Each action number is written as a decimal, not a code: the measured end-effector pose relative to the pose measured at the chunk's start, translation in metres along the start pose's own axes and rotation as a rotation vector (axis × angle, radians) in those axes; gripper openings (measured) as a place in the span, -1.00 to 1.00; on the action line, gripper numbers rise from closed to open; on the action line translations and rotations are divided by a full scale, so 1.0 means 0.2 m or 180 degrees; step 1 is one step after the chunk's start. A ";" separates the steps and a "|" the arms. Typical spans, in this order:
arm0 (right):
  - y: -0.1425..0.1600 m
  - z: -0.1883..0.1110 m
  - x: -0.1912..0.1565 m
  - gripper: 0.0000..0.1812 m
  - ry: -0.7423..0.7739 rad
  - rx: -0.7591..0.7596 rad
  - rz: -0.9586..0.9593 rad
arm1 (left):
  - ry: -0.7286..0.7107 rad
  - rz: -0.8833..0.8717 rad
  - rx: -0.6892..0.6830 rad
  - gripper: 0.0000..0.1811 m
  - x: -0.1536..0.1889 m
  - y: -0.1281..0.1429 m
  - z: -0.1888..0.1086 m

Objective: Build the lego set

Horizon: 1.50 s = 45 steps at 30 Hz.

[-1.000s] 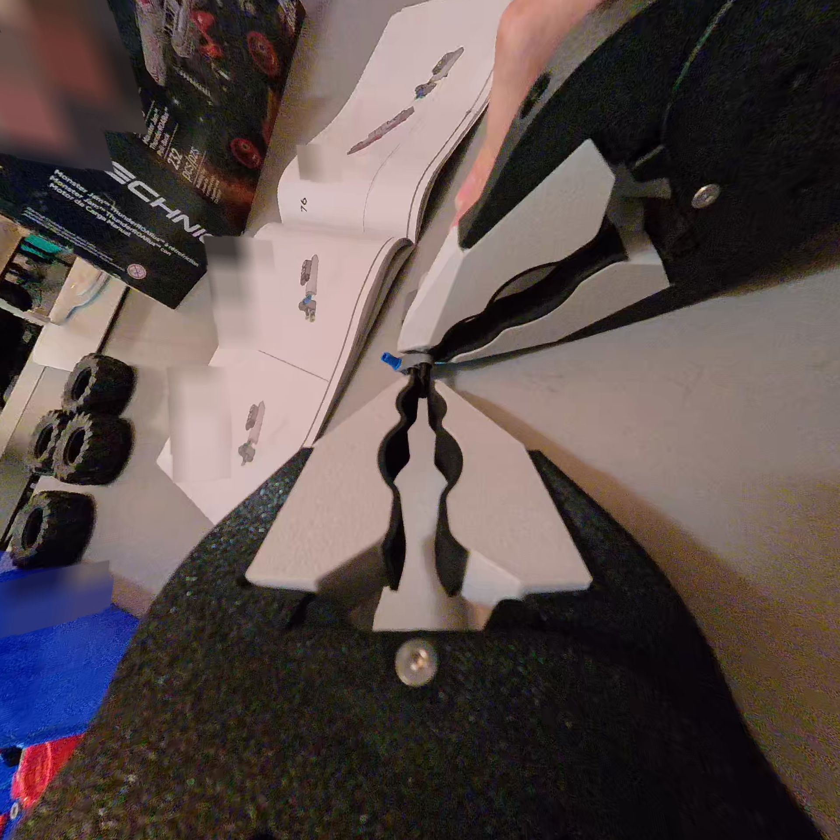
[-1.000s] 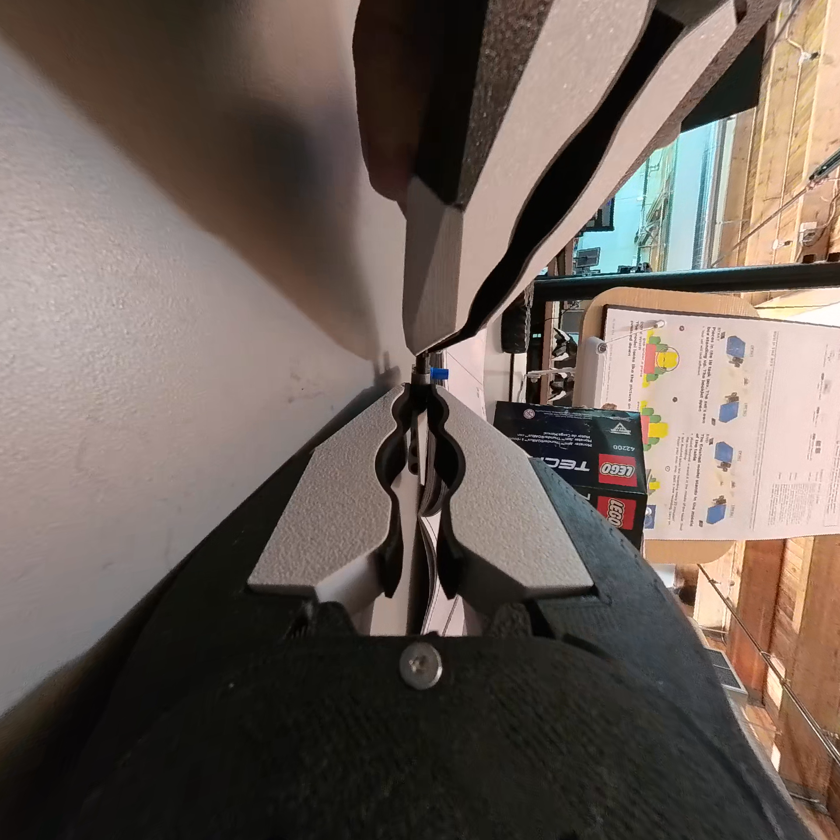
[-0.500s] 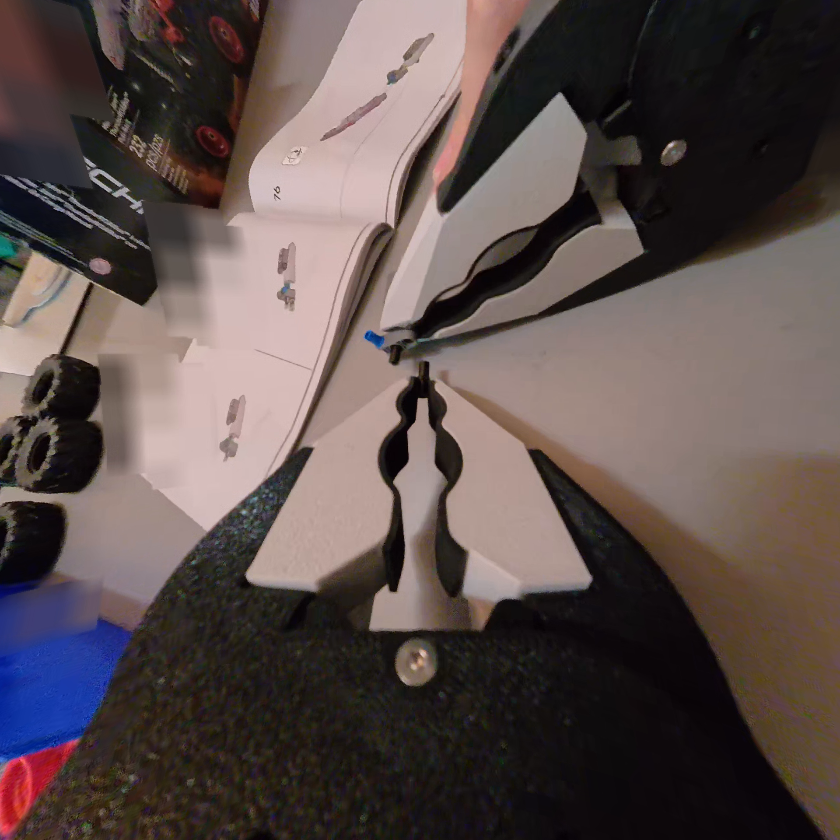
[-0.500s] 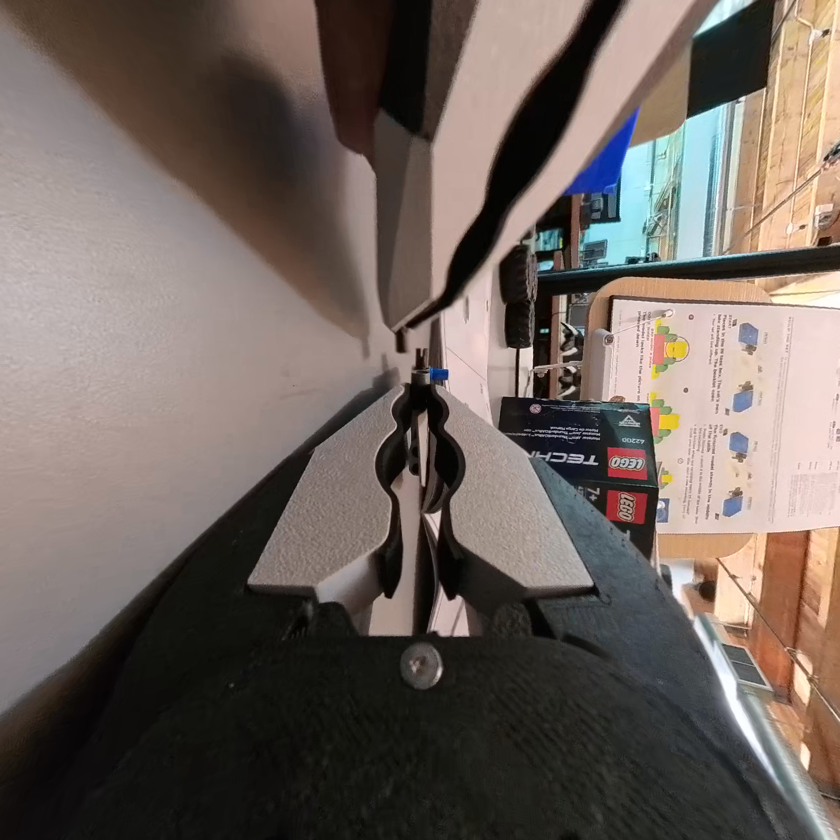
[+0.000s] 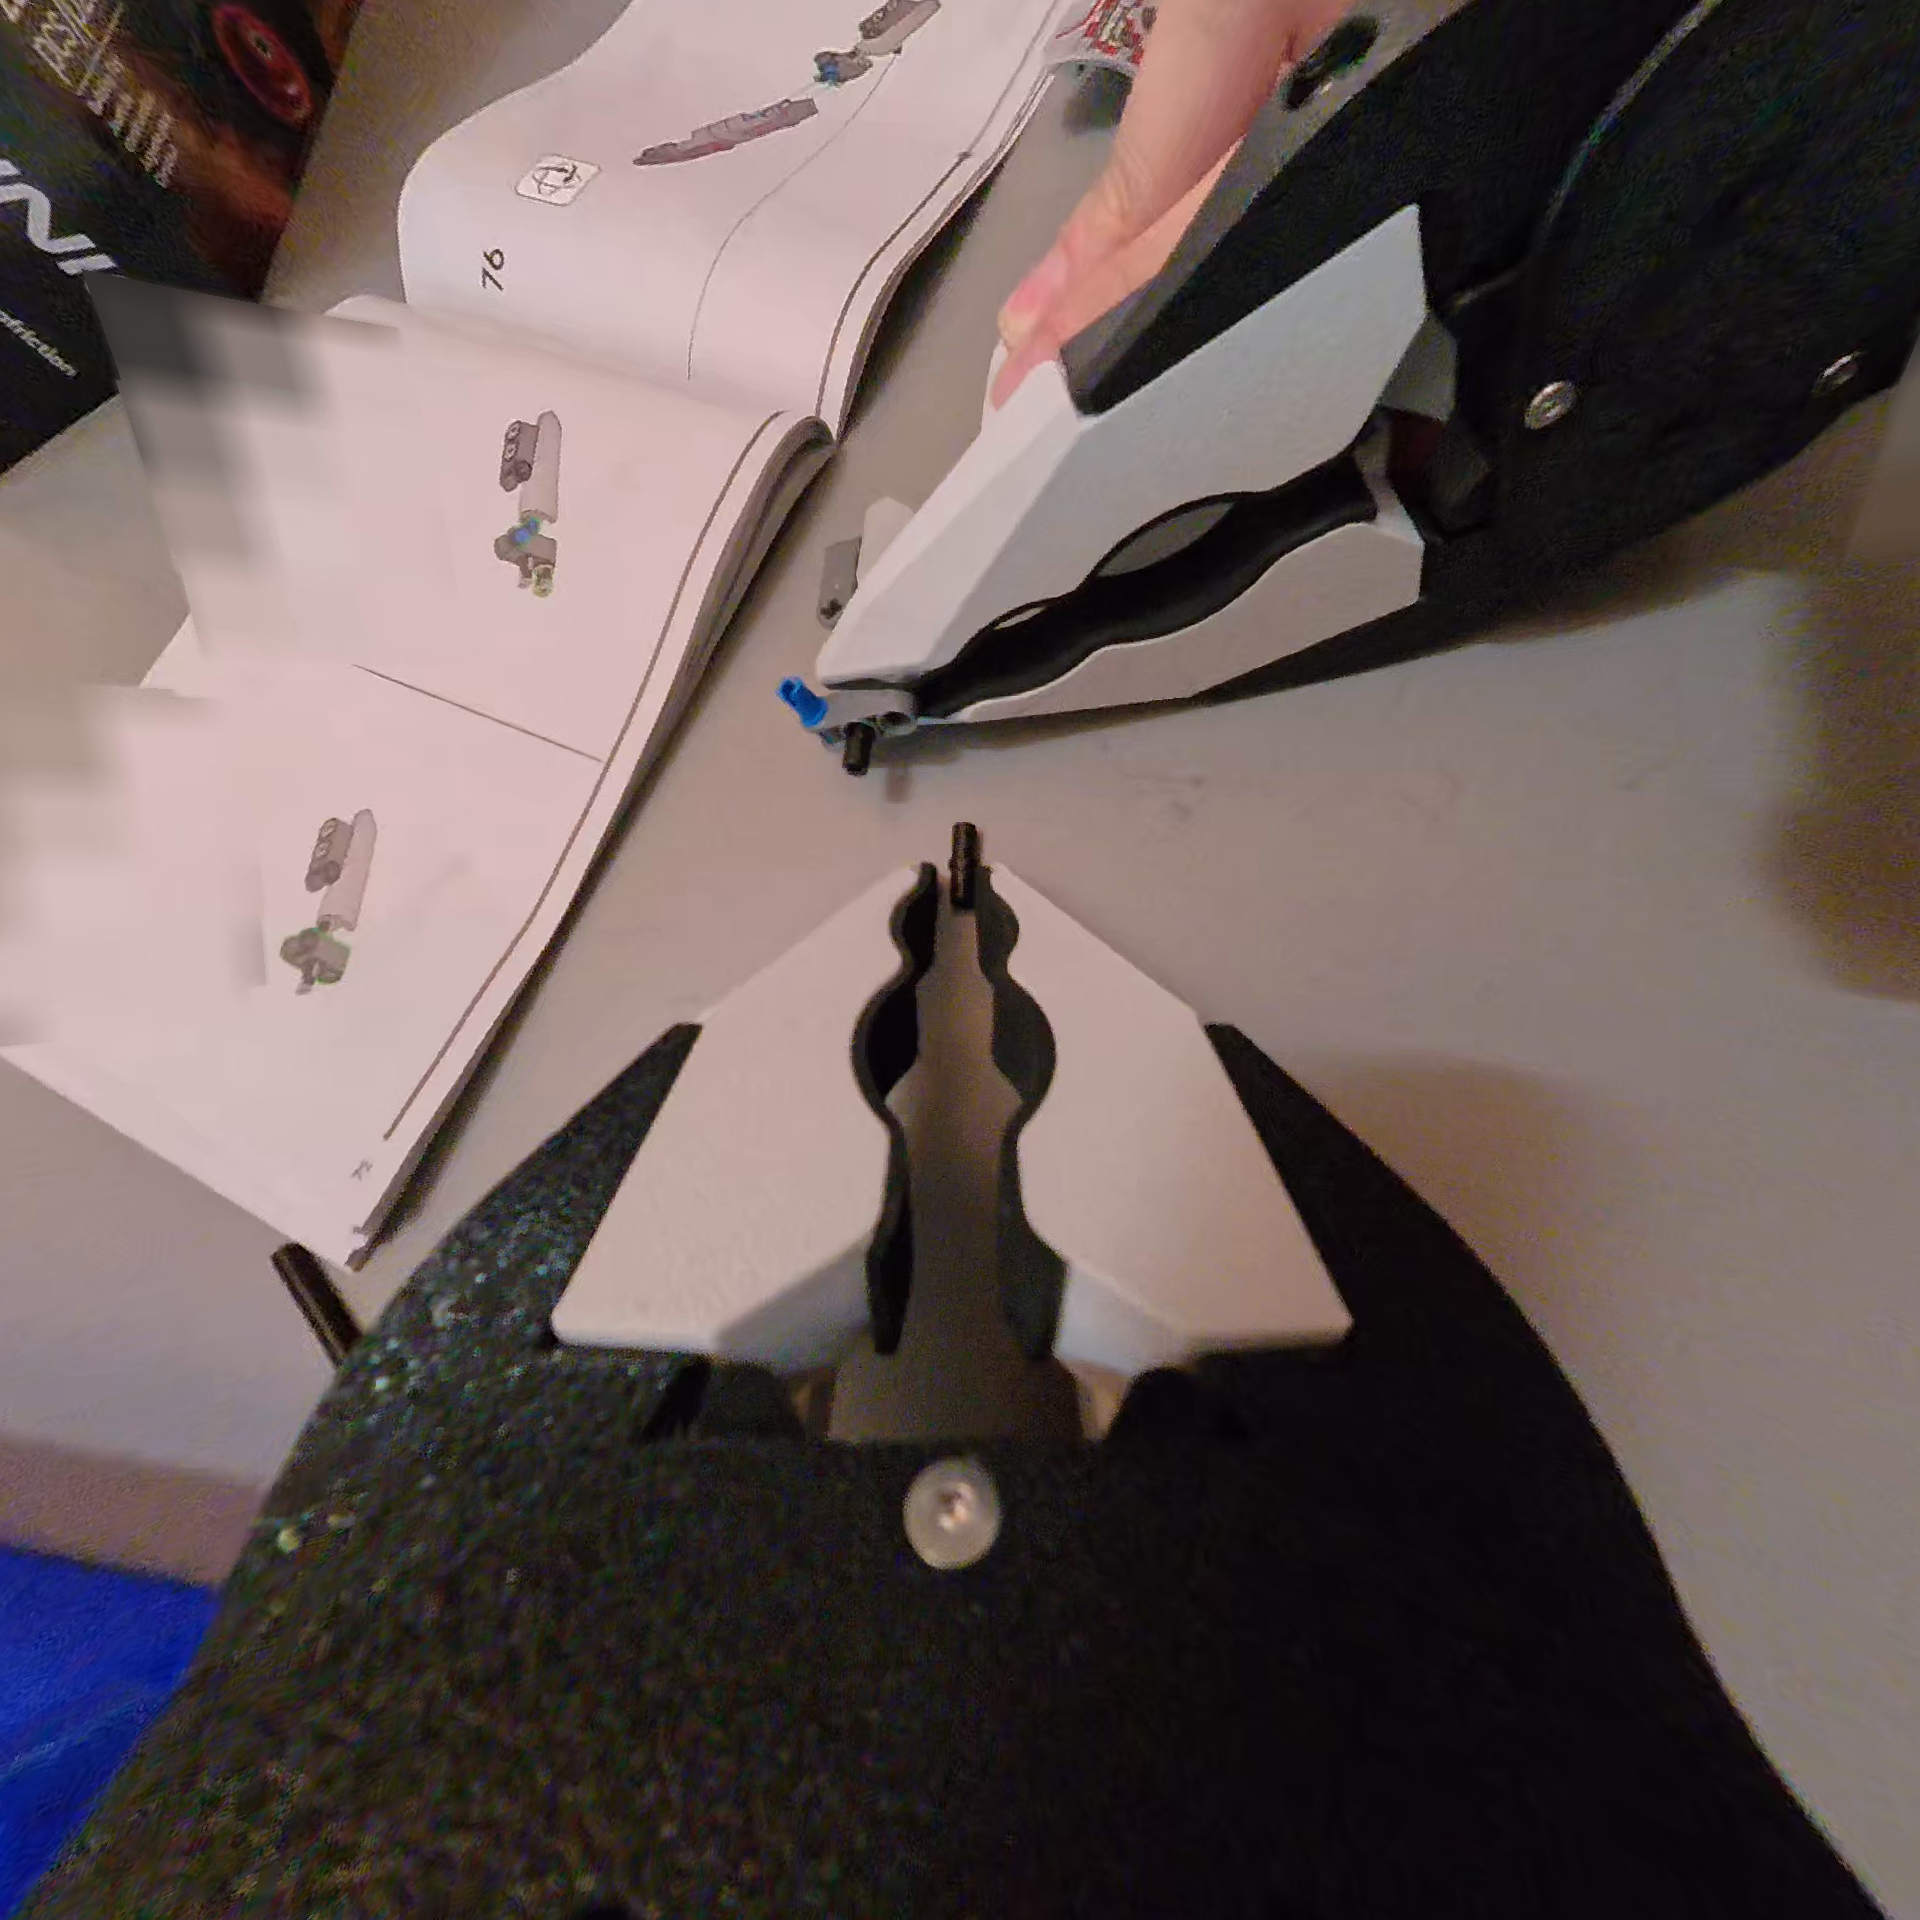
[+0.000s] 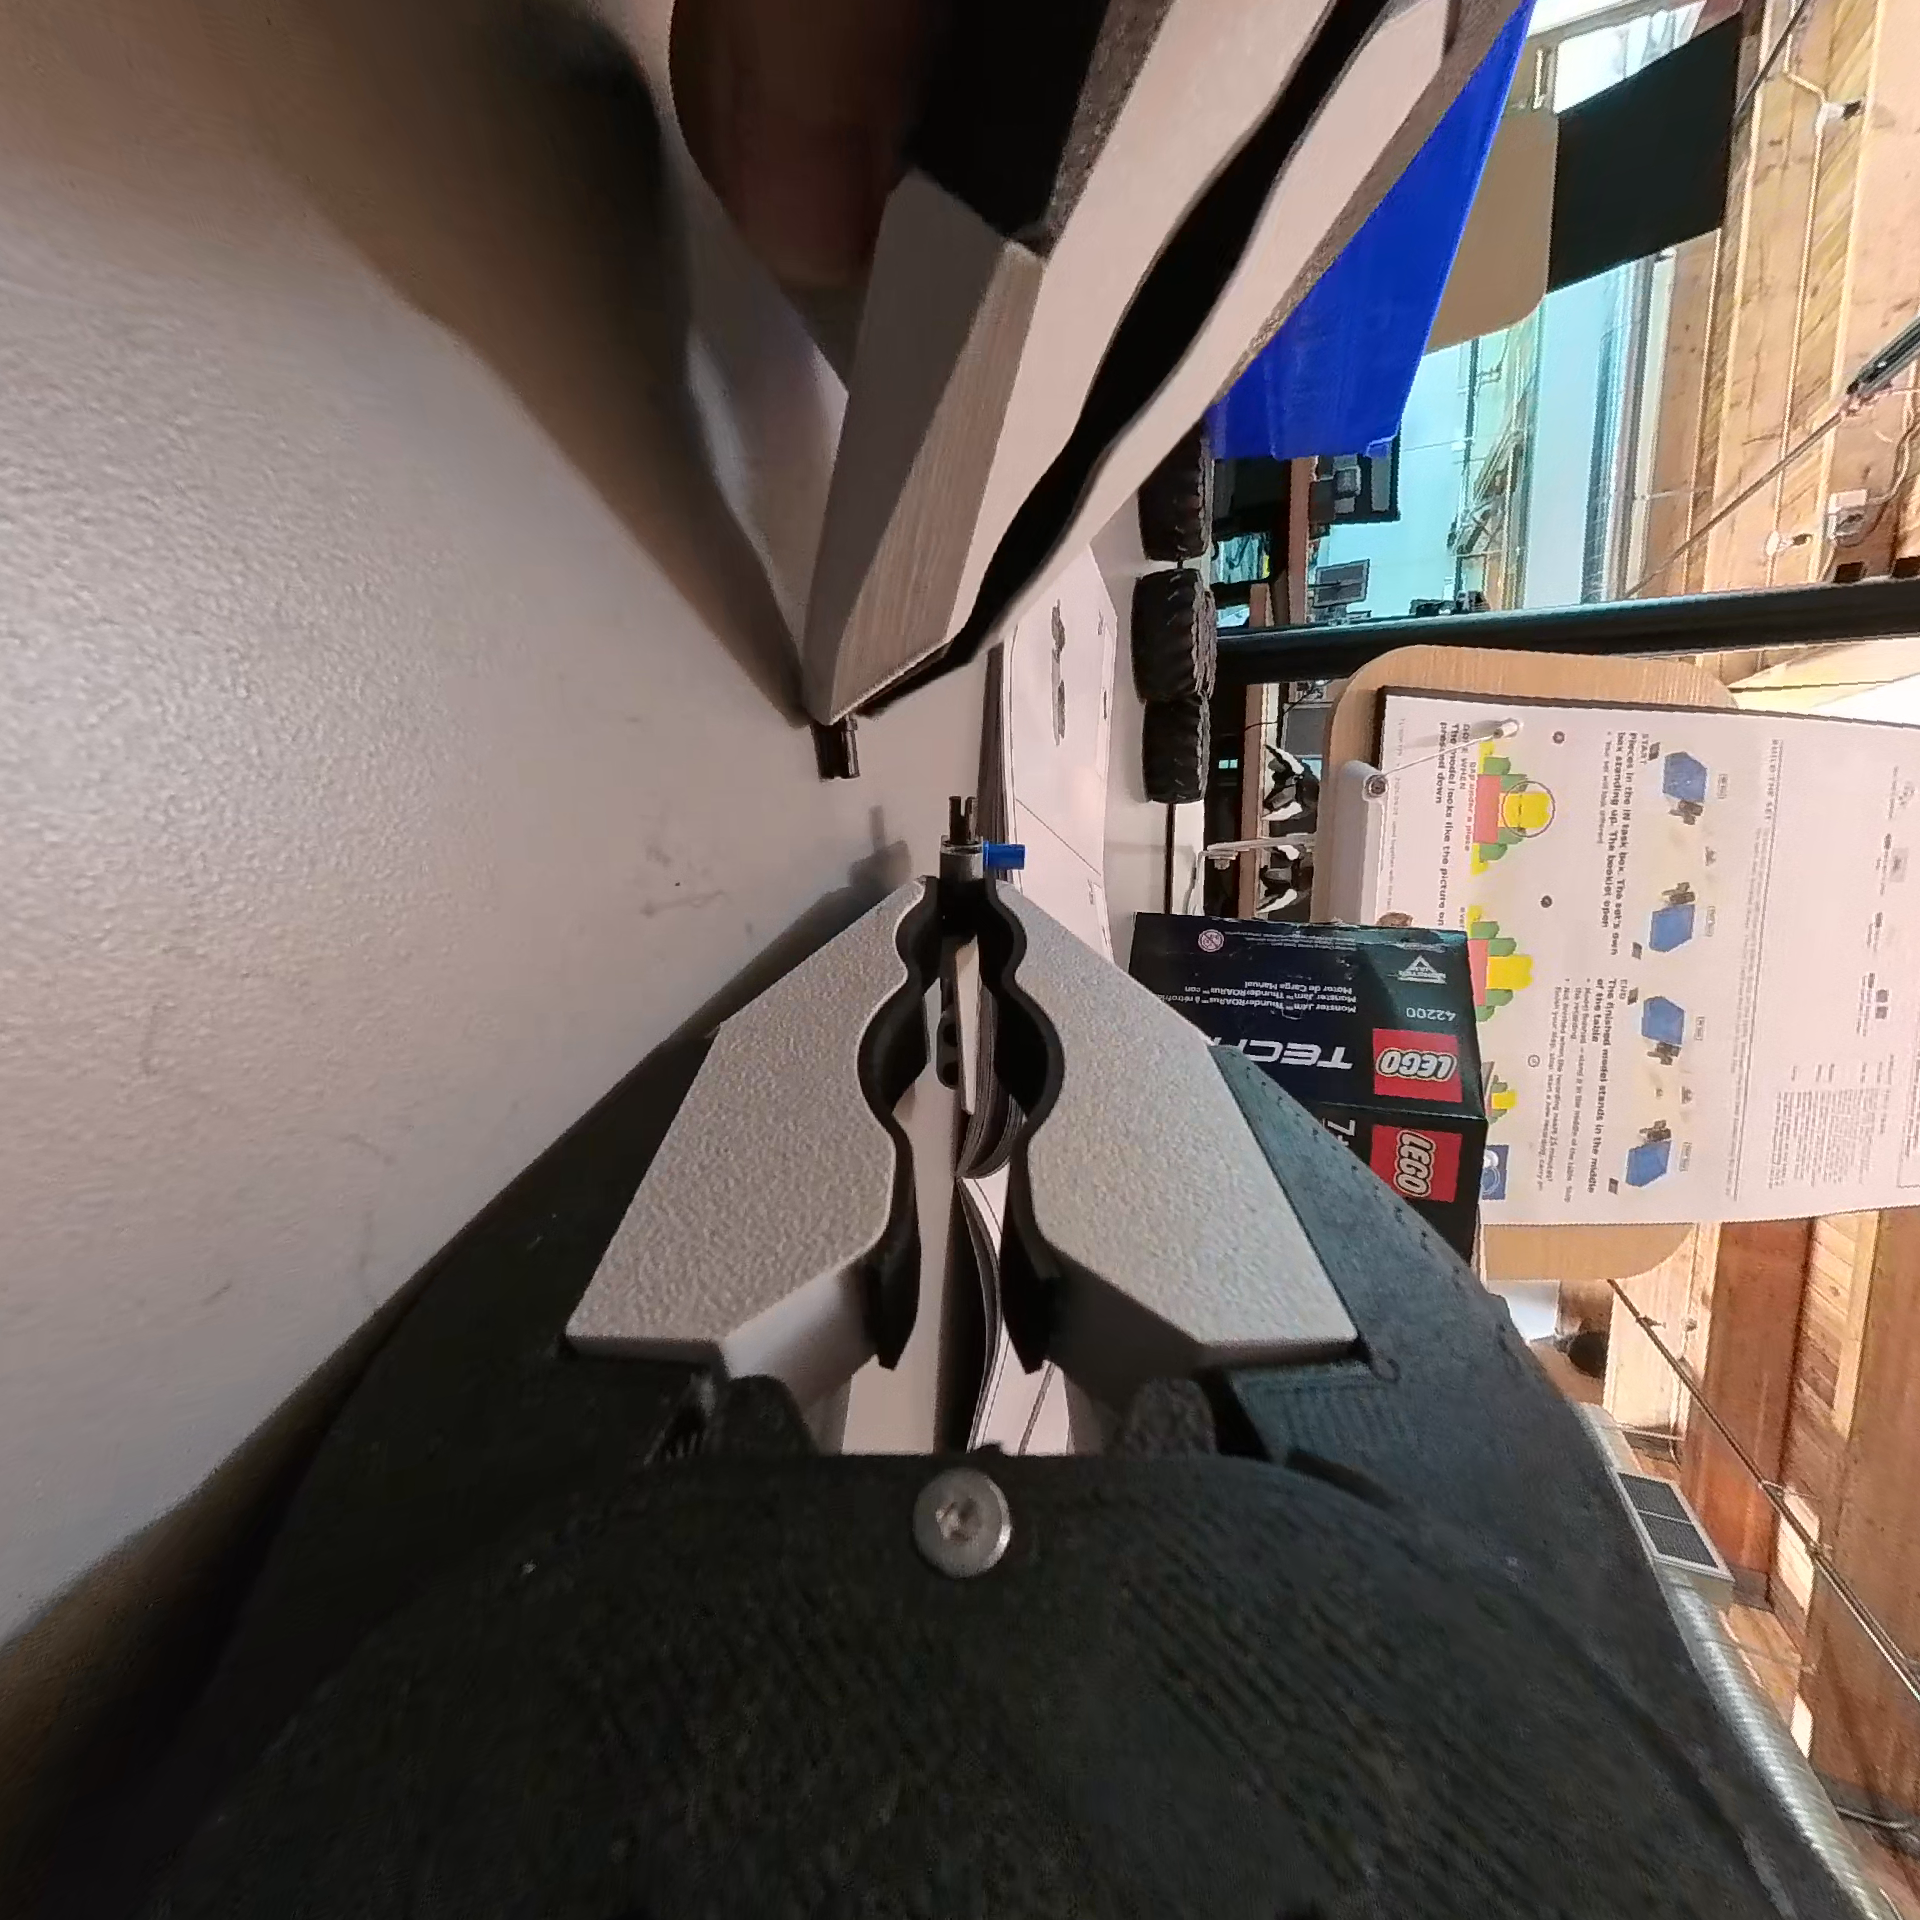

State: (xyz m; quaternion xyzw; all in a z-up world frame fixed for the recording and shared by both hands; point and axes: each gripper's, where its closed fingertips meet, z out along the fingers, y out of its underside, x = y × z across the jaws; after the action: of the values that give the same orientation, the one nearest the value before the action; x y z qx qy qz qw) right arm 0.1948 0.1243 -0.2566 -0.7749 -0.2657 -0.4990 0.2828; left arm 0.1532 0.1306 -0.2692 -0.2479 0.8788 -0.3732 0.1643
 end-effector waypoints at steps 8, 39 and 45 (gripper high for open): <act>0.00 0.00 0.00 -0.94 -0.0011 0.0011 0.0036 | 0.0126 -0.0068 -0.0009 -0.98 0.01 0.00 0.00; 0.02 0.02 -0.01 -0.95 -0.0002 -0.0104 0.0014 | -0.1188 0.1009 0.0033 -0.99 -0.08 -0.12 0.01; 0.02 0.02 -0.01 -0.95 -0.0077 -0.0026 0.0254 | -0.0733 0.0333 0.0286 -0.99 -0.08 -0.13 0.02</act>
State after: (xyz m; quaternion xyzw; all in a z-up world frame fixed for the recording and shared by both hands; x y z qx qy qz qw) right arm 0.2000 0.1234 -0.2606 -0.7919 -0.2360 -0.4790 0.2961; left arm 0.1759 0.1221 -0.2507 -0.2353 0.8482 -0.3722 0.2942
